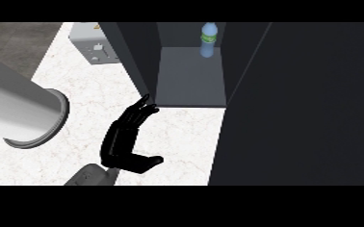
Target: Pick up the bottled water, place it into the cabinet and close the cabinet
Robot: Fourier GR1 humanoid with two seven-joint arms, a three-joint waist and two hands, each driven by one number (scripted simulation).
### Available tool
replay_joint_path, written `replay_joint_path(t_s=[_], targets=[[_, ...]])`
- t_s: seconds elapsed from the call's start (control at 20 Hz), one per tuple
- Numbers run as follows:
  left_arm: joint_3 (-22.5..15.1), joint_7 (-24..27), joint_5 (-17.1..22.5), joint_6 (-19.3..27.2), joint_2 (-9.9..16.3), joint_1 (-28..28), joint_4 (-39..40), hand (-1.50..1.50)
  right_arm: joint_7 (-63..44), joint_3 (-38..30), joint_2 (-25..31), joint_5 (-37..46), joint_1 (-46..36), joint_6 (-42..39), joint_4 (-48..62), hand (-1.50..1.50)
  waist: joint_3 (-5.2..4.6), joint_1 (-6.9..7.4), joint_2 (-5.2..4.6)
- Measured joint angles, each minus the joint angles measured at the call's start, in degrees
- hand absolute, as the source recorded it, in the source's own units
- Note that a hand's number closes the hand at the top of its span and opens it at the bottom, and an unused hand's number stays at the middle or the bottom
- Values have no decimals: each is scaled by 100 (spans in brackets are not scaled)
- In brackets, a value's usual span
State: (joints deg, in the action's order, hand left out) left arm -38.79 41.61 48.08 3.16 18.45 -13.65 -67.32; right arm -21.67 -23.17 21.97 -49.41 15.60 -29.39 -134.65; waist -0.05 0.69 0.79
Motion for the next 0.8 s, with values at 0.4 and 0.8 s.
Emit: replay_joint_path(t_s=[0.4,0.8], targets=[[335,180,32,-49,1098,1068,-1161,-150,-156,1243,-185,12,-123,265,-60,150,-6,36,-1],[768,401,-39,-13,2160,1934,-1899,-150,-412,2534,-260,102,-633,763,-49,150,-16,81,22]])
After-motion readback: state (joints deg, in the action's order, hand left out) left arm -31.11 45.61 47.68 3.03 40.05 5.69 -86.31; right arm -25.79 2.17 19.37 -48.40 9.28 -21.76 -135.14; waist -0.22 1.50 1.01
